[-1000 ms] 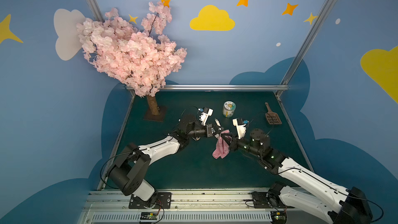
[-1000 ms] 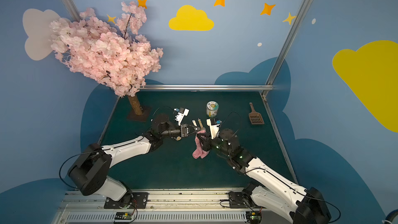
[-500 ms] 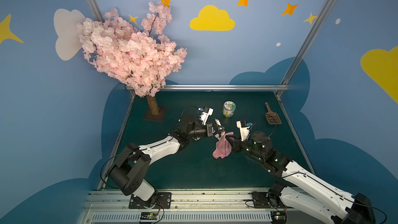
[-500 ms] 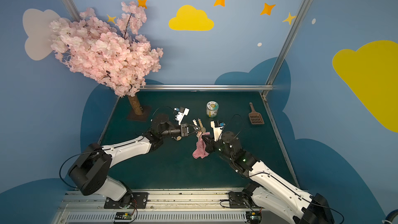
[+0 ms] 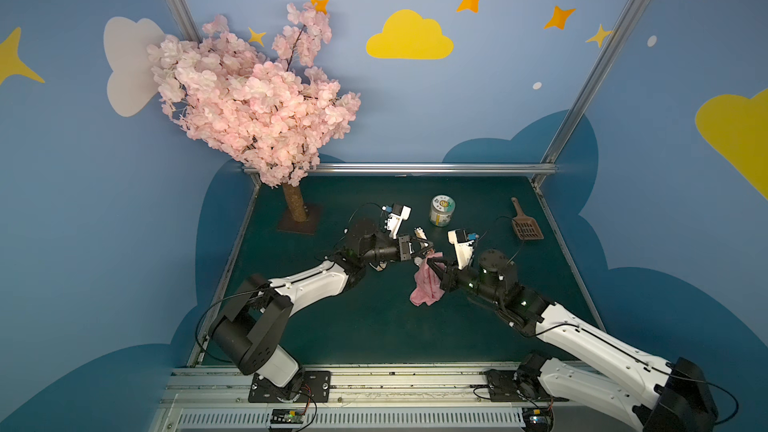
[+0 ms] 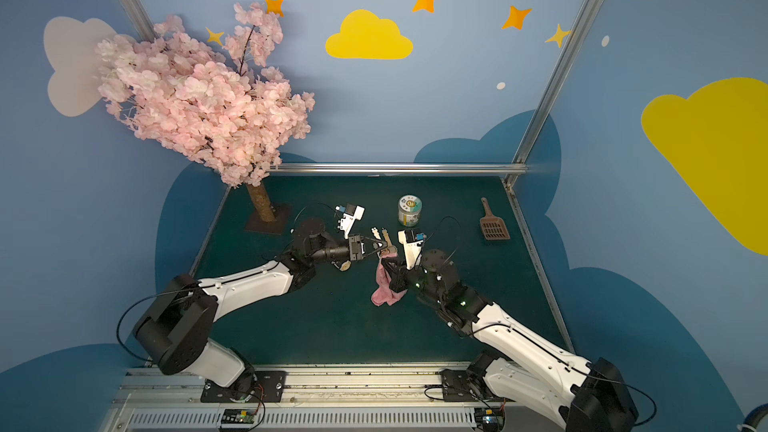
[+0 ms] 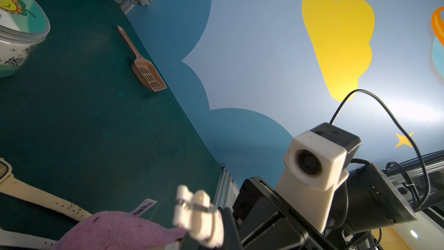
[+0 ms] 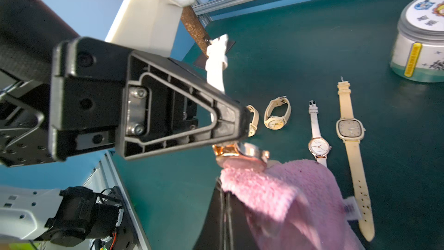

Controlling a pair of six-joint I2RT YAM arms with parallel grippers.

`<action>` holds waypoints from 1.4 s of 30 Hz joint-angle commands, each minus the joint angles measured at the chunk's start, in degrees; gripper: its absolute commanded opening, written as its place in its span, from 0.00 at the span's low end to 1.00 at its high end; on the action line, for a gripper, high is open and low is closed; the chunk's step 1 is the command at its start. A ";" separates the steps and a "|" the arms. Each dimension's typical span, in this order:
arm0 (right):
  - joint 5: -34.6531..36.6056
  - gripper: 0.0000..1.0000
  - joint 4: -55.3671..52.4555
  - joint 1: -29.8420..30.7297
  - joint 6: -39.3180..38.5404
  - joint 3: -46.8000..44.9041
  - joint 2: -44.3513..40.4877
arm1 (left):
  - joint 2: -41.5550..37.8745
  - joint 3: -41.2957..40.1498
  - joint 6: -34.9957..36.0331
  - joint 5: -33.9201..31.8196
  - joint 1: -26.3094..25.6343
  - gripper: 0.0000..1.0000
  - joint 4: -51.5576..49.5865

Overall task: Wipe the watch dial
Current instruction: Wipe the watch.

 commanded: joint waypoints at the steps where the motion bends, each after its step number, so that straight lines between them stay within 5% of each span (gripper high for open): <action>1: 5.81 0.00 -2.07 -0.12 0.23 2.64 0.30 | -0.06 -0.17 -0.15 1.79 -0.27 0.03 1.81; 6: 4.47 0.00 0.10 -0.13 0.08 1.75 -0.36 | -0.12 0.01 0.21 1.79 -0.22 0.03 1.19; 12: -5.60 0.00 9.85 -0.09 -1.60 -0.80 -0.66 | 0.14 -0.17 0.01 1.63 -0.18 0.03 1.37; 22: 9.57 0.00 -4.49 -0.25 -4.45 6.53 -1.11 | -0.18 2.27 1.48 2.76 1.36 0.03 -1.08; 30: -4.37 0.00 3.57 -0.24 -6.12 6.36 0.91 | -0.20 2.36 0.98 2.86 1.45 0.03 -0.83; 42: -2.49 0.00 -4.00 0.03 -6.45 7.57 2.99 | -1.34 1.63 1.53 2.14 1.46 0.03 -1.09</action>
